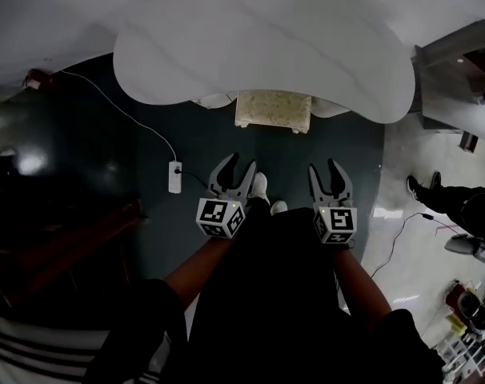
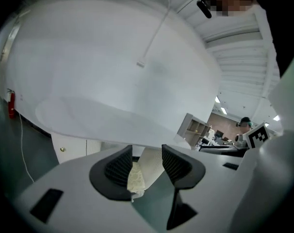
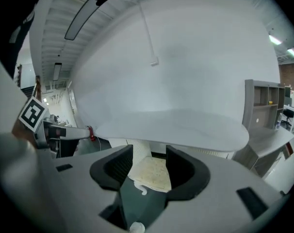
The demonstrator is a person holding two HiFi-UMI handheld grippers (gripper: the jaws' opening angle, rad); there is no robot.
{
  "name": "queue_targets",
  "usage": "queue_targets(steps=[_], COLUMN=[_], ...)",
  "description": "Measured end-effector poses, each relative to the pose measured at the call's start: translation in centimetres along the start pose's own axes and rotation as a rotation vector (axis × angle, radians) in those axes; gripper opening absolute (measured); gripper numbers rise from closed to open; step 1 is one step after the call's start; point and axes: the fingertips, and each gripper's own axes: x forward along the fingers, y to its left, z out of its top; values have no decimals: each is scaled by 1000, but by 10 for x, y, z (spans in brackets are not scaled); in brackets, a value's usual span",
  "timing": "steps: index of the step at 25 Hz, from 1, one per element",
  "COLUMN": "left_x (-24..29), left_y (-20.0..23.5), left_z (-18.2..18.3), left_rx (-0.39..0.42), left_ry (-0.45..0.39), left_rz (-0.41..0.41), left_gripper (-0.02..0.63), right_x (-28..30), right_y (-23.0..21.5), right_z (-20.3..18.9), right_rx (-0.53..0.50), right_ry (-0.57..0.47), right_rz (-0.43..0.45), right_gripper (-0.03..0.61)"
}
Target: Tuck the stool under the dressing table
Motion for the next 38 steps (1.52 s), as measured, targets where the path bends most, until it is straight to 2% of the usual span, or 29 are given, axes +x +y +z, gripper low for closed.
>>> queue_targets(steps=[5, 9, 11, 12, 13, 14, 15, 18, 23, 25, 30, 38], left_x=[-42, -65, -64, -62, -58, -56, -52, -38, -35, -39, -46, -66], left_y=[-58, -102, -120, -128, -136, -141, -144, -149, -174, -176, -176, -159], left_z=[75, 119, 138, 148, 157, 165, 174, 200, 228, 234, 237, 244], left_rx=[87, 122, 160, 177, 182, 173, 160, 156, 162, 161, 217, 259], left_ry=[-87, -83, -94, -108, -126, -146, -165, -196, -276, -300, -298, -312], left_rz=[-60, -91, -106, -112, -113, -111, -108, -107, -145, -149, -142, -135], left_gripper=[198, 198, 164, 91, 49, 47, 43, 20, 15, 15, 15, 15], right_x=[-59, -103, -110, -113, -118, -124, -130, -135, -144, -145, -139, -133], right_y=[25, 31, 30, 27, 23, 20, 17, 7, -2, -7, -4, 26], right_z=[92, 147, 170, 182, 194, 205, 216, 242, 275, 280, 290, 299], right_rx=[7, 73, 69, 63, 57, 50, 40, 3, -34, -44, -80, -94], right_ry=[-112, -166, -196, -208, -221, -235, -248, -278, -331, -347, -378, -434], right_rz=[12, 36, 71, 86, 100, 113, 124, 135, 164, 145, 113, 93], right_gripper=[215, 215, 215, 210, 188, 107, 61, 54, 40, 40, 37, 37])
